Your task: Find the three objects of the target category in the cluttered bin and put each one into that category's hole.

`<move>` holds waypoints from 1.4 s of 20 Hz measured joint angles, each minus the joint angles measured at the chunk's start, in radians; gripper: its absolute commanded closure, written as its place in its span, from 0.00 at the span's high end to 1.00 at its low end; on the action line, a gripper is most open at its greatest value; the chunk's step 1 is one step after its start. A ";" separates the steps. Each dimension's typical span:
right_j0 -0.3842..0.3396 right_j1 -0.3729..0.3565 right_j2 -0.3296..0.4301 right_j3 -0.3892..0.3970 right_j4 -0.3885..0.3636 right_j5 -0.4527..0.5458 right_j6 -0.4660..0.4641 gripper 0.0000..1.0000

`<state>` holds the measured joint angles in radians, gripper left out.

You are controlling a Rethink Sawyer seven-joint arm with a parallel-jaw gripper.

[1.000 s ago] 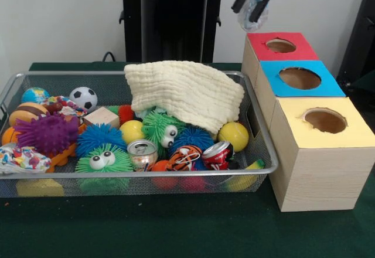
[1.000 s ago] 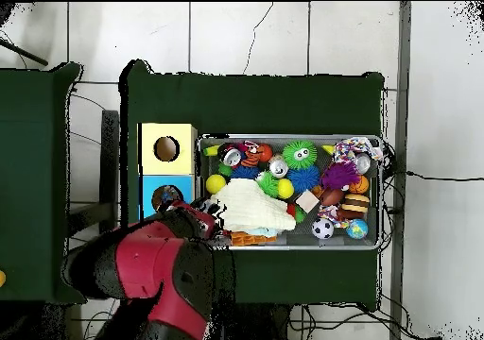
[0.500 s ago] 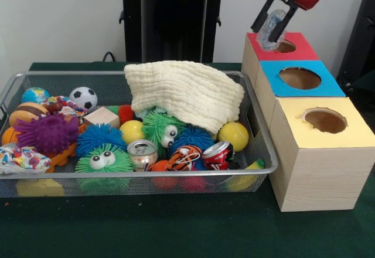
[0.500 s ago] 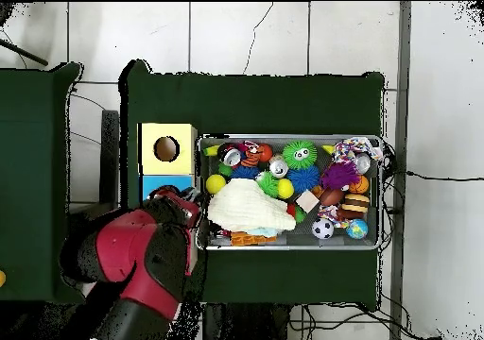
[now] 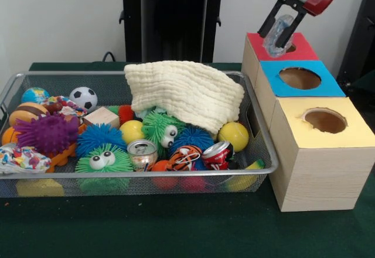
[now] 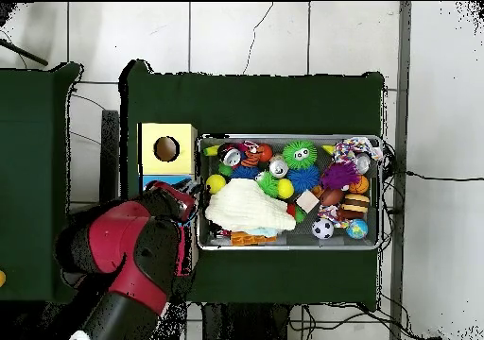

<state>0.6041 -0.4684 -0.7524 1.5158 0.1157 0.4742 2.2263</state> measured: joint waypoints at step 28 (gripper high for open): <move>0.079 0.159 -0.127 -0.077 0.203 -0.011 0.006 0.00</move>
<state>0.6834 -0.3094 -0.8791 1.4389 0.3185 0.4632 2.2323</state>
